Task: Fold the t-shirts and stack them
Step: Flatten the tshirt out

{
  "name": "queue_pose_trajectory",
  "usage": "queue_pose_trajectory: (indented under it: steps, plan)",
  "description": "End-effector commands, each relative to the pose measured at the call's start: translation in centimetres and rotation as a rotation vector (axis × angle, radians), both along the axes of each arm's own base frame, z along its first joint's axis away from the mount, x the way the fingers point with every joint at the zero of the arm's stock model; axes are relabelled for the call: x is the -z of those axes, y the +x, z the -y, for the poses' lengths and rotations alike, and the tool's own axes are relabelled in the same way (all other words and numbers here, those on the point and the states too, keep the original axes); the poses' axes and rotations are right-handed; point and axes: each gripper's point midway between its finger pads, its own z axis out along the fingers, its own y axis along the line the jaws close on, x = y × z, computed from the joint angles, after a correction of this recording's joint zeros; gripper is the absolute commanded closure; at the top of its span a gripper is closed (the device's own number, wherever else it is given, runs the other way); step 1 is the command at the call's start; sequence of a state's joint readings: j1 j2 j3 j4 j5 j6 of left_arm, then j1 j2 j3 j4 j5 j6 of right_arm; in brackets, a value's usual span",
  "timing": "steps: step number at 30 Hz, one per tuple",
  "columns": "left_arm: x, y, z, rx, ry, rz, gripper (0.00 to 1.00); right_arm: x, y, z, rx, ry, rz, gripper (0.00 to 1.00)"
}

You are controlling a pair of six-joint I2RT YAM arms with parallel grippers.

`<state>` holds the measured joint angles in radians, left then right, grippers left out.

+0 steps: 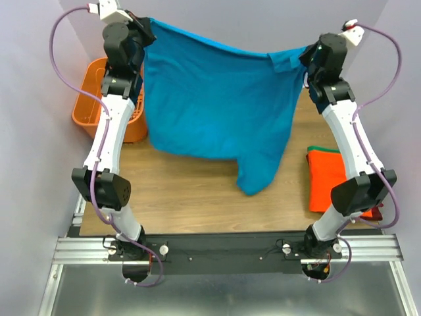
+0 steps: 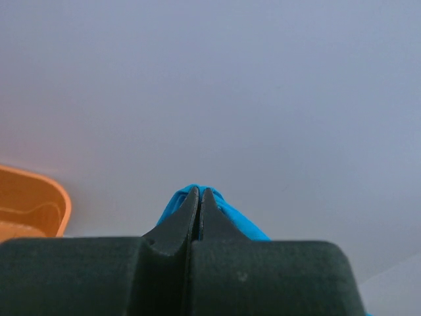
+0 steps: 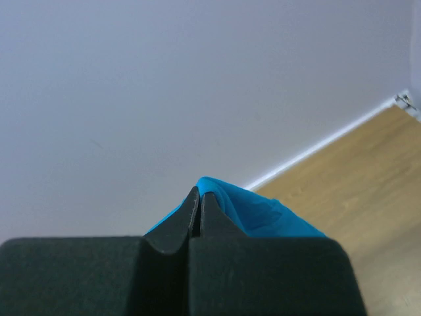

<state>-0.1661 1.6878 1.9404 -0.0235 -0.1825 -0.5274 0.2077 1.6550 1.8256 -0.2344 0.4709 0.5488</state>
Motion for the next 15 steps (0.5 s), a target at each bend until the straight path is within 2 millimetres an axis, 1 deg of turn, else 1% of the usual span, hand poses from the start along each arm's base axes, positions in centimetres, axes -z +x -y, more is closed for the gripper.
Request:
queue_pose_trajectory:
  steps: [1,3,4,5,6,7,8,9,10,11,12,13,14,15]
  plan:
    - [-9.1,-3.4,-0.9,0.071,0.014,0.201,1.0,-13.3,-4.4,1.6,0.013,0.032,0.316,0.99]
    - [-9.5,-3.8,-0.9,0.092,0.018,0.209,1.0,-14.2,-5.4,1.4,-0.004,0.054,0.34,0.99]
    - [-9.5,-3.9,-1.4,0.092,0.017,0.21,1.0,-15.4,-7.1,1.7,-0.006,0.077,0.373,0.99]
    - [-9.4,-4.1,-1.7,0.086,0.017,0.206,1.0,-15.0,-7.6,1.9,-0.004,0.075,0.365,0.99]
    - [-8.5,-4.0,-1.9,0.084,0.012,0.185,1.0,-13.0,-7.5,1.8,-0.005,0.089,0.327,0.99]
    - [-7.6,-4.0,-1.7,0.109,0.018,0.167,1.0,-11.7,-7.8,1.7,-0.008,0.094,0.303,0.99]
    - [-7.3,-4.6,-1.7,0.118,0.016,0.159,1.0,-11.9,-9.5,1.9,-0.019,0.13,0.319,0.99]
    - [-3.9,-3.6,-1.4,0.13,0.004,0.084,1.0,-10.5,-9.8,1.6,-0.032,0.148,0.297,0.99]
    - [-2.4,-3.5,-1.3,0.139,-0.003,0.057,1.0,-5.1,-9.1,1.1,-0.046,0.154,0.19,0.99]
    - [-0.6,-3.5,-1.1,0.155,-0.012,0.018,1.0,-3.3,-9.7,0.2,-0.093,0.179,0.161,0.99]
    - [3.1,-3.6,-0.8,0.17,-0.035,-0.049,1.0,2.0,-10.5,-0.2,-0.108,0.228,0.071,0.99]
    - [5.3,-3.8,-0.7,0.177,-0.049,-0.092,1.0,0.4,-11.6,-0.6,-0.137,0.274,0.113,0.99]
    - [7.5,-4.1,-0.5,0.188,-0.067,-0.138,1.0,7.4,-11.9,-1.1,-0.142,0.299,-0.019,0.99]
    - [12.1,-5.0,-0.4,0.19,-0.09,-0.216,1.0,8.8,-13.4,-2.1,-0.188,0.378,-0.035,0.99]
